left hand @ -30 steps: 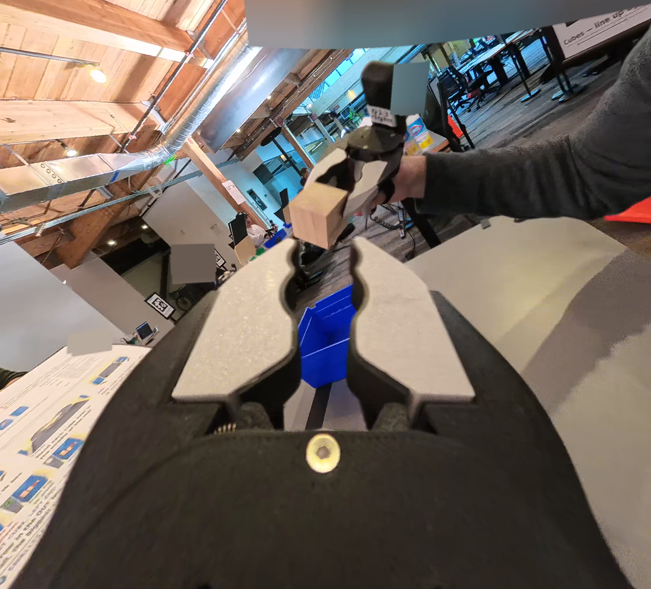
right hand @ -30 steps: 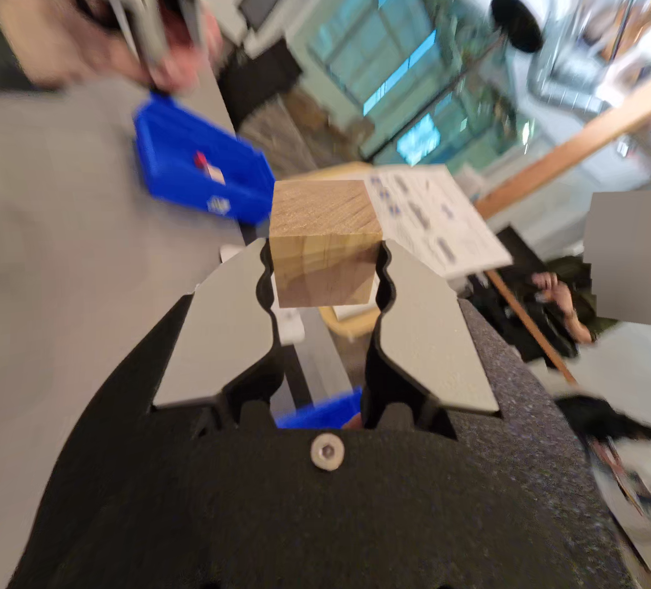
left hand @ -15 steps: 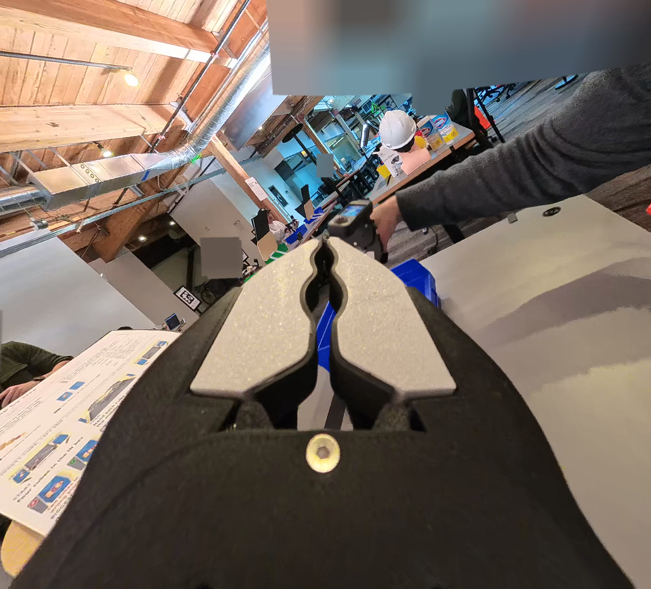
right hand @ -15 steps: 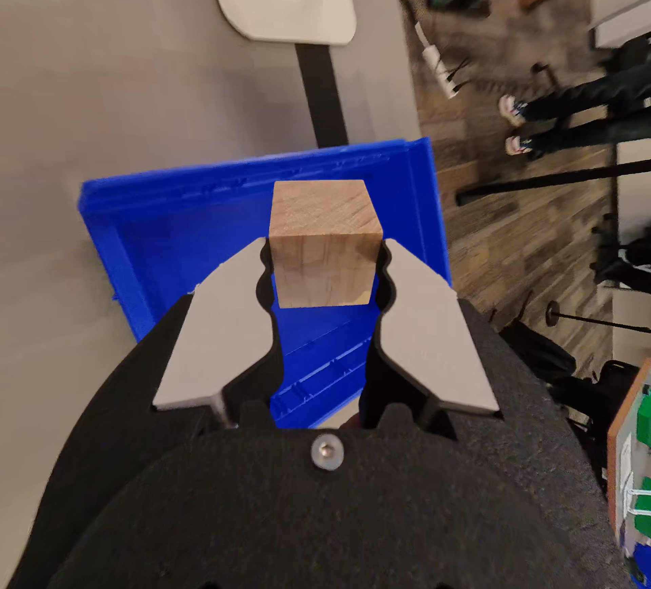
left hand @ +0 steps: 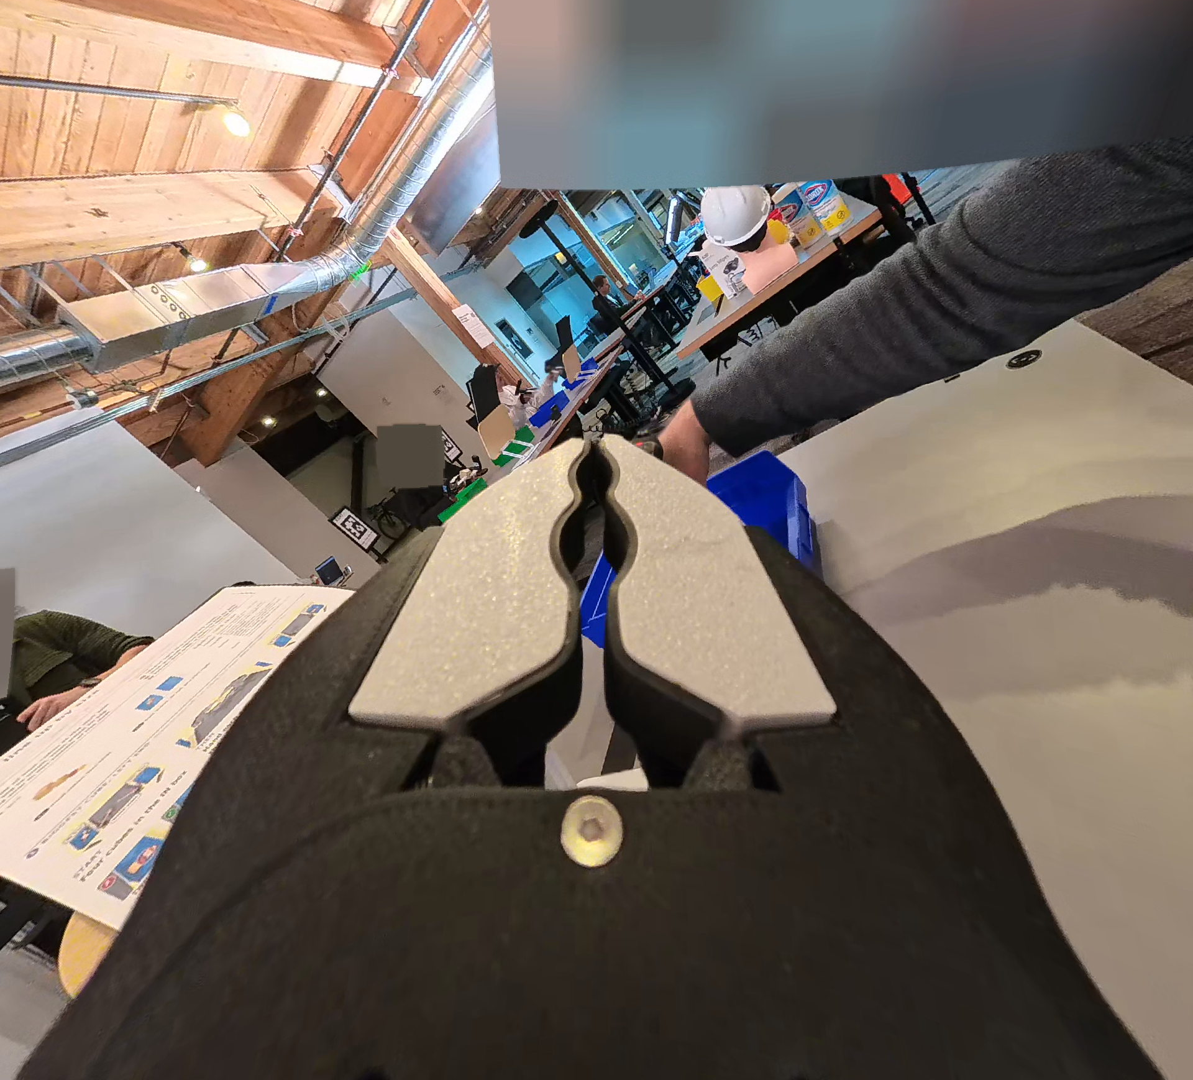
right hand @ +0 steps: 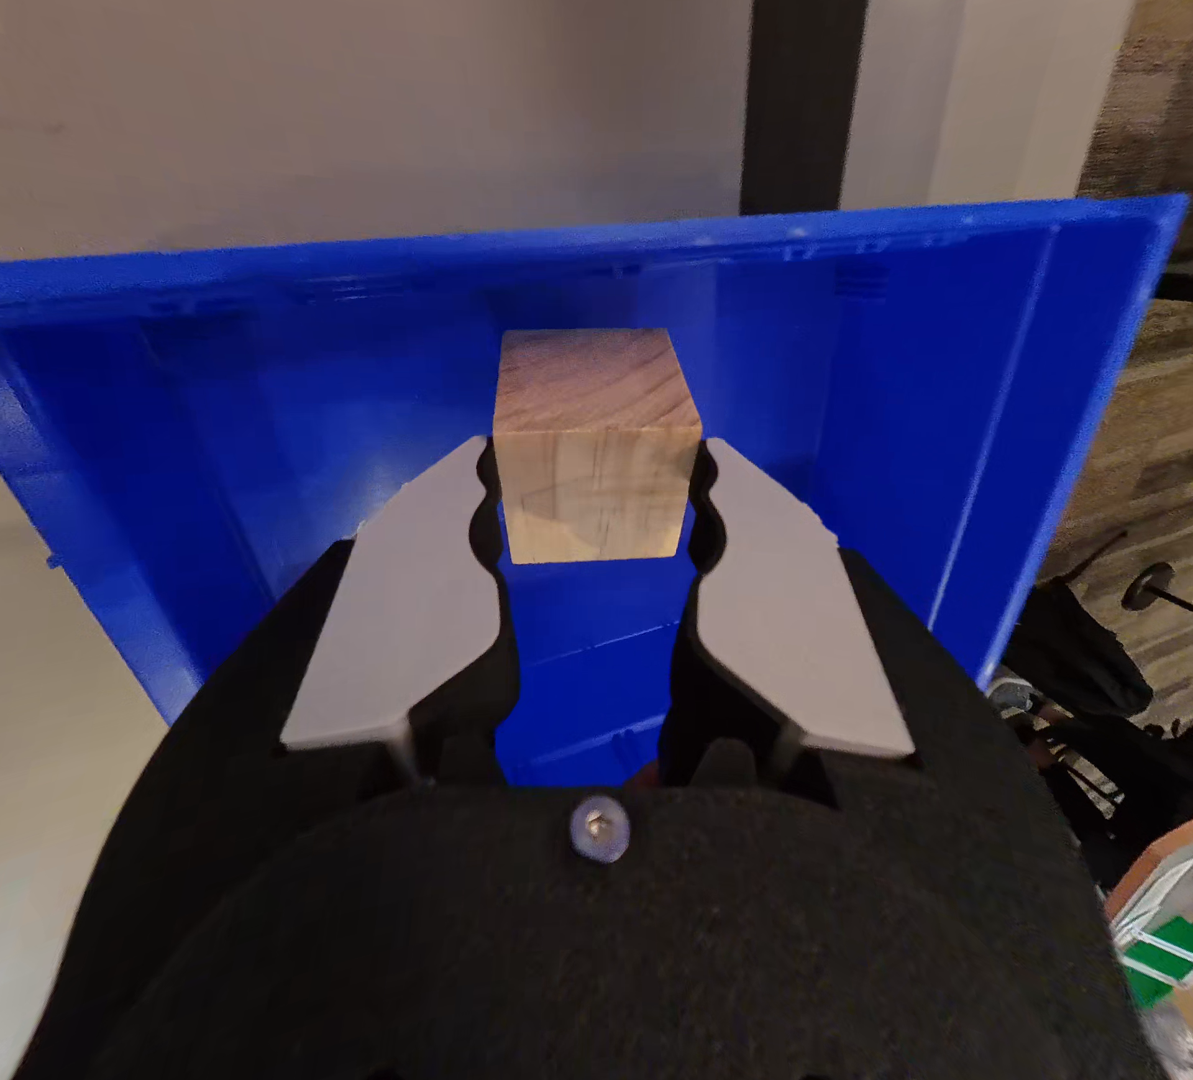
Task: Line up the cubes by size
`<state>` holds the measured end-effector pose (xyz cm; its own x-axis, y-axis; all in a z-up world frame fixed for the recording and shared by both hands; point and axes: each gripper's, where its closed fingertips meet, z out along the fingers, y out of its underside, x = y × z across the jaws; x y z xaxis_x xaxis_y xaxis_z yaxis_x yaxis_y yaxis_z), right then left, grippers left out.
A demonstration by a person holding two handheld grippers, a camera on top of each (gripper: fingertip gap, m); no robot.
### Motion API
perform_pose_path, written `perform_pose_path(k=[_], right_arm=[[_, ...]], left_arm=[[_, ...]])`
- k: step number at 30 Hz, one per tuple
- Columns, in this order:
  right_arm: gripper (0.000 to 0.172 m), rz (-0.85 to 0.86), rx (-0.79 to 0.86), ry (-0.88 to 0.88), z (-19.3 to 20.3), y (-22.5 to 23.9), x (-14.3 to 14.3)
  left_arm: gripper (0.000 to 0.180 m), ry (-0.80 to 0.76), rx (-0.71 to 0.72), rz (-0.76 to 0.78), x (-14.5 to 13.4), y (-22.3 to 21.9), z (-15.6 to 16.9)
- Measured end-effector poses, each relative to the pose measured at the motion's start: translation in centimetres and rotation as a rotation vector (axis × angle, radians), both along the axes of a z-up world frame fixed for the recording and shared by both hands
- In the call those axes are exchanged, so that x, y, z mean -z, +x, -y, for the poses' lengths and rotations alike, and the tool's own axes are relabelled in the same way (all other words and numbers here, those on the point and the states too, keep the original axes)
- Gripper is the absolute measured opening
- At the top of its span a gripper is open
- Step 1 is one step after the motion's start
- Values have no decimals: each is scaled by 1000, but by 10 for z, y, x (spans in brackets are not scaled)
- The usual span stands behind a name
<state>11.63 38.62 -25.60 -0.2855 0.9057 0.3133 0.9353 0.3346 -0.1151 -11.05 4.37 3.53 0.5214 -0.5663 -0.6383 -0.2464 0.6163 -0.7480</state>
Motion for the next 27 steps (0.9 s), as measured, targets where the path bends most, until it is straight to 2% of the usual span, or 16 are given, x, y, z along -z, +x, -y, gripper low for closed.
perform_pose_path(k=[11,27], right_arm=[[57,110,-34,-17,-4,-10,22],[57,142,-31,-43,-6,-18,28]], left_arm=[[0,-11,-3,-18,5,3,-3],[0,-25,-1,-31,9,6,-7]])
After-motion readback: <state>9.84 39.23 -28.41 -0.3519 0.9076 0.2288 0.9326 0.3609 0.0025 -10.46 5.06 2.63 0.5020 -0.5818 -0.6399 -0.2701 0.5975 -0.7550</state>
